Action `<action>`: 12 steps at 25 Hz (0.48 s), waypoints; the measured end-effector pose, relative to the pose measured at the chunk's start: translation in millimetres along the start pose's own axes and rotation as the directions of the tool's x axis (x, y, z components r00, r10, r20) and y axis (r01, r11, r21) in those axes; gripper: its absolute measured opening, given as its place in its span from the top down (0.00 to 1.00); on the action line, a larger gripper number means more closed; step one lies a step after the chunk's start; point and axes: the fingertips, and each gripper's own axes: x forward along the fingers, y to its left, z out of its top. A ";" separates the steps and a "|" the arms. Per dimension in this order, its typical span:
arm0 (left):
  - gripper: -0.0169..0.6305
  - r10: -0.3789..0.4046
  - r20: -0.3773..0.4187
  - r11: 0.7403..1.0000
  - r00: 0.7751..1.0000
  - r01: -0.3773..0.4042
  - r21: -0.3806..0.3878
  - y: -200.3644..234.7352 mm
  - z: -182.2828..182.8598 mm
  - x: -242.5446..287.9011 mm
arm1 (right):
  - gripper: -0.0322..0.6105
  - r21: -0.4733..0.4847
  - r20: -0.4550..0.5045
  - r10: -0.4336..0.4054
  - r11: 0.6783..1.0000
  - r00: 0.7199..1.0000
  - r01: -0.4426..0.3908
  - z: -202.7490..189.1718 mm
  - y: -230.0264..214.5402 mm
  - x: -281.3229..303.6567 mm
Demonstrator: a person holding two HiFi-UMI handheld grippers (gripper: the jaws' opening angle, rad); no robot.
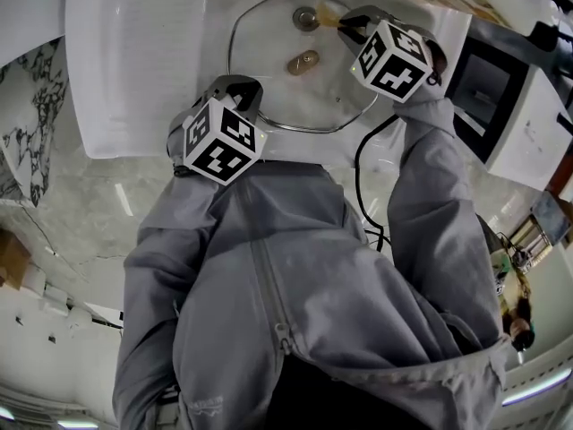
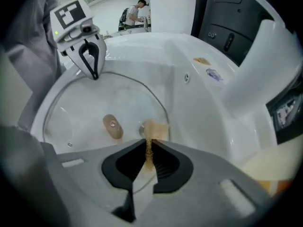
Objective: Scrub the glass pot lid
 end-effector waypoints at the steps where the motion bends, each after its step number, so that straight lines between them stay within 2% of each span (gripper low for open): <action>1: 0.96 -0.001 -0.003 1.000 1.000 0.000 -0.003 -0.2 -0.1 0.4 | 0.89 -0.026 -0.012 -0.033 0.999 0.999 0.033 -0.9 -7.1 7.6; 4: 0.96 -0.001 -0.009 1.000 1.000 0.001 -0.011 0.2 -0.2 1.4 | 0.89 -0.108 -0.045 -0.110 0.989 0.993 0.104 -2.4 -21.6 26.4; 7: 0.96 -0.002 -0.015 1.000 1.000 0.001 -0.016 1.1 -0.5 1.8 | 0.89 -0.165 -0.069 -0.147 0.977 0.987 0.134 -2.5 -28.8 41.5; 12: 0.96 -0.002 -0.024 1.000 1.000 0.001 -0.021 1.0 -0.6 2.9 | 0.89 -0.207 -0.105 -0.106 0.975 0.989 0.082 -7.1 -22.8 60.5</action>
